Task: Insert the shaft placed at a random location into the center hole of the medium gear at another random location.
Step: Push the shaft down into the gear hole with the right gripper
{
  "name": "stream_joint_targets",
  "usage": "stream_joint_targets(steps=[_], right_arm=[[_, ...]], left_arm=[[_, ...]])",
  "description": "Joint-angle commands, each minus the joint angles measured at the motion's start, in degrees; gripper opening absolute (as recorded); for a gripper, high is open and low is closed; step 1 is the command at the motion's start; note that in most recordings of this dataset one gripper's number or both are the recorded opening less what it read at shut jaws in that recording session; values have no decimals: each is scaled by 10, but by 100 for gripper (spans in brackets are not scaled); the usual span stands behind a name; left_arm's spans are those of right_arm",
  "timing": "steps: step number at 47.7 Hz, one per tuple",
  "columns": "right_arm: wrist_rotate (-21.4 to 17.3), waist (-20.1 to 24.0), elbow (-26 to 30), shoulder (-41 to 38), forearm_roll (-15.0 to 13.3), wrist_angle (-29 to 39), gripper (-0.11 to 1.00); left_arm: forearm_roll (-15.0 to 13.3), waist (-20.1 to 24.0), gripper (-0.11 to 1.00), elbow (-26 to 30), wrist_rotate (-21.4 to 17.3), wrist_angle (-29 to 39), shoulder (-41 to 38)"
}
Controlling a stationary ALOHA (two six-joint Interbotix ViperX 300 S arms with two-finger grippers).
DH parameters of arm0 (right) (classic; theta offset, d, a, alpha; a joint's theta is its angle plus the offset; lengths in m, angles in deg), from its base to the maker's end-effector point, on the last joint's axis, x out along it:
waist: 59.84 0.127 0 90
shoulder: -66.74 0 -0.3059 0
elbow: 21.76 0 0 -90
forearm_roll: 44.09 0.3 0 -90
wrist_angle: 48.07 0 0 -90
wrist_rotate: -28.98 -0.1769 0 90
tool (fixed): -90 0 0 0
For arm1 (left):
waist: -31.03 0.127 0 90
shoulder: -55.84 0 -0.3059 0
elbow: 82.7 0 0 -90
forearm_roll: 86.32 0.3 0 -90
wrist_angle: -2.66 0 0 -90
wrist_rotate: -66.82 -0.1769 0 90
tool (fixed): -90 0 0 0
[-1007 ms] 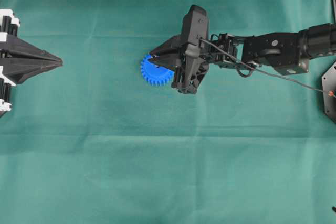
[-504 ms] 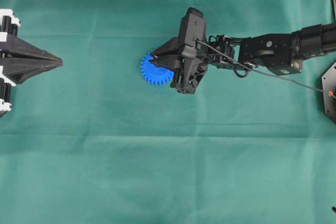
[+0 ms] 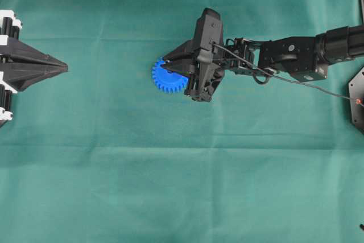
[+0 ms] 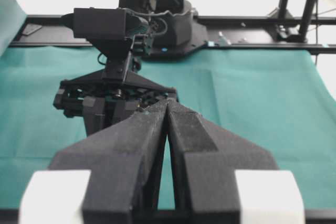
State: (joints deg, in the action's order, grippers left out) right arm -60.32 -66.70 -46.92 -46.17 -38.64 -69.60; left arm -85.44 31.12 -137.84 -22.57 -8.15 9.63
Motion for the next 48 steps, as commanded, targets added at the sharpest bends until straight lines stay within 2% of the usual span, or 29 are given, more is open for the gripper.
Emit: stream_joint_targets(steps=[1, 18, 48], right_arm=[[-6, -1, 6, 9, 2, -10, 13], [-9, 2, 11, -25, 3, -15, 13], [-10, 8, 7, -25, 2, -8, 13]], left_arm=[[1, -1, 0, 14, 1, -3, -4], [1, -1, 0, 14, 0, -3, -4], [1, -1, 0, 14, 0, -3, -4]])
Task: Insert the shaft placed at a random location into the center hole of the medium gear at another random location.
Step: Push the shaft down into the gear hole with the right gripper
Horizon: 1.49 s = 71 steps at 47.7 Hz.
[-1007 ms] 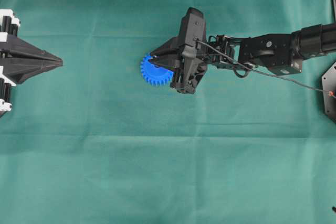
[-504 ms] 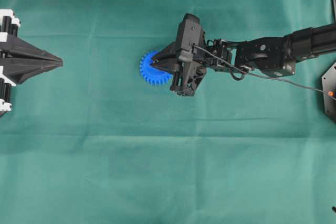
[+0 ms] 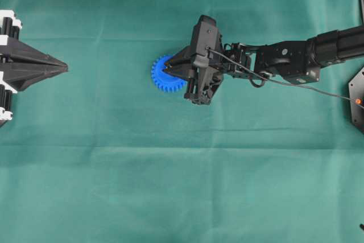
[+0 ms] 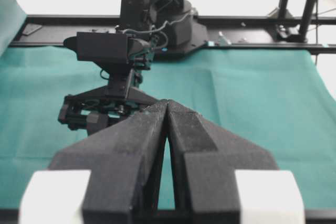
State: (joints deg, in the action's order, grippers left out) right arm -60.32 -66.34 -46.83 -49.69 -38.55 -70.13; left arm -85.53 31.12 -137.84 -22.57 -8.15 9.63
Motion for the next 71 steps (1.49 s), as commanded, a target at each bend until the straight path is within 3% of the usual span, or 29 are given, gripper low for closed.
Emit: stream_joint_targets(steps=[1, 18, 22, 29, 33, 41, 71], right_arm=[[-10, 4, 6, 10, 2, -3, 13], [-11, 8, 4, 11, 2, -6, 15], [-11, 11, 4, 11, 2, -6, 32], [-11, 17, 5, 13, 4, -9, 78], [-11, 19, 4, 18, 3, -11, 91], [-8, 21, 4, 50, 3, -9, 83], [25, 21, -10, 234, -8, 49, 83]], left_arm=[[2, 0, 0, 14, 0, -3, -4], [2, -1, 0, 13, 1, 1, -4], [2, -1, 0, 14, 1, 3, -4], [2, -1, 0, 14, 1, 3, -4], [2, 0, 0, 14, 1, 3, -4], [2, 0, 0, 14, 1, 3, -4], [2, 0, 0, 14, 0, 3, 0]])
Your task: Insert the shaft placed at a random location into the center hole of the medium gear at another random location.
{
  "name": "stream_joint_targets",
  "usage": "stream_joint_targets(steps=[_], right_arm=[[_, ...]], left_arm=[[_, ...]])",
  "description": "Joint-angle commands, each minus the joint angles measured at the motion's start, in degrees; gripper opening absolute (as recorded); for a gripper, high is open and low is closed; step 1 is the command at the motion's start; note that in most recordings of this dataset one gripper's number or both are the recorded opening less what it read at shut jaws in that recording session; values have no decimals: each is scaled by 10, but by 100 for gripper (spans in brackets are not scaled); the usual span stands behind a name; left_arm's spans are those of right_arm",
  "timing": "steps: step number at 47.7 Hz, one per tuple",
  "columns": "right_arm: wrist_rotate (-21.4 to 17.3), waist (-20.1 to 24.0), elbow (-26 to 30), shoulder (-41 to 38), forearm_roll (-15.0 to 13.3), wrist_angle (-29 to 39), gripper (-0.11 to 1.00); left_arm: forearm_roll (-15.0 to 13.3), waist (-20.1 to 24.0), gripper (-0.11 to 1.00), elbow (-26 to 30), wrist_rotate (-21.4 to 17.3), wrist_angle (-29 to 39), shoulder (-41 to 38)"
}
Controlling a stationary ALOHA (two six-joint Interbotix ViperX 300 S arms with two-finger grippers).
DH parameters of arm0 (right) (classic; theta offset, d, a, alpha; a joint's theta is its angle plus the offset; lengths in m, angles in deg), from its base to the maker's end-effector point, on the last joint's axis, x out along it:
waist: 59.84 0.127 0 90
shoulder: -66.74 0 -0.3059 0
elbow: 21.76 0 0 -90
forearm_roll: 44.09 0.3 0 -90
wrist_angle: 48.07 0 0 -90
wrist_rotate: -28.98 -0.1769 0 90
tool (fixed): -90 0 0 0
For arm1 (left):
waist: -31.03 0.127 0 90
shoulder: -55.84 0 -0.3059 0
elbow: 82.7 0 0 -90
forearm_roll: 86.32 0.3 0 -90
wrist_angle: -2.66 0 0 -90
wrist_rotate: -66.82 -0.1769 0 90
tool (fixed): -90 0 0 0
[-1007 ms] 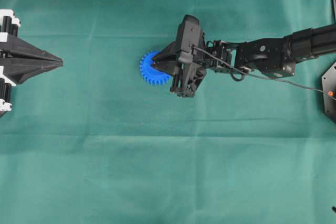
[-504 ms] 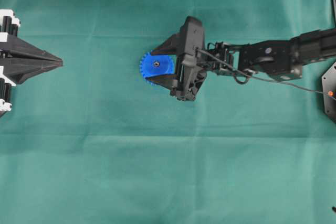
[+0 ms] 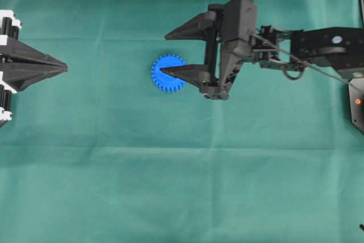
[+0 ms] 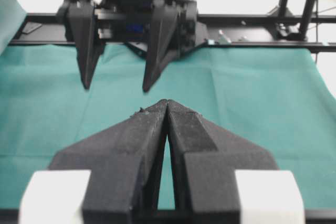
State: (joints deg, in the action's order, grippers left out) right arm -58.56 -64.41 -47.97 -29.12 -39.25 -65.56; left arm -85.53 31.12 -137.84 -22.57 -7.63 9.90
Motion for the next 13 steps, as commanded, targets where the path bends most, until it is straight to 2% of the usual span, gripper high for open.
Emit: stream_joint_targets(steps=[1, 13], right_arm=[[8, 2, -2, 35, -1, 4, 83], [5, 2, -56, 91, 1, 4, 83]], left_arm=[[2, 0, 0, 15, 0, -3, -3], [2, -1, 0, 14, 1, 0, -3]])
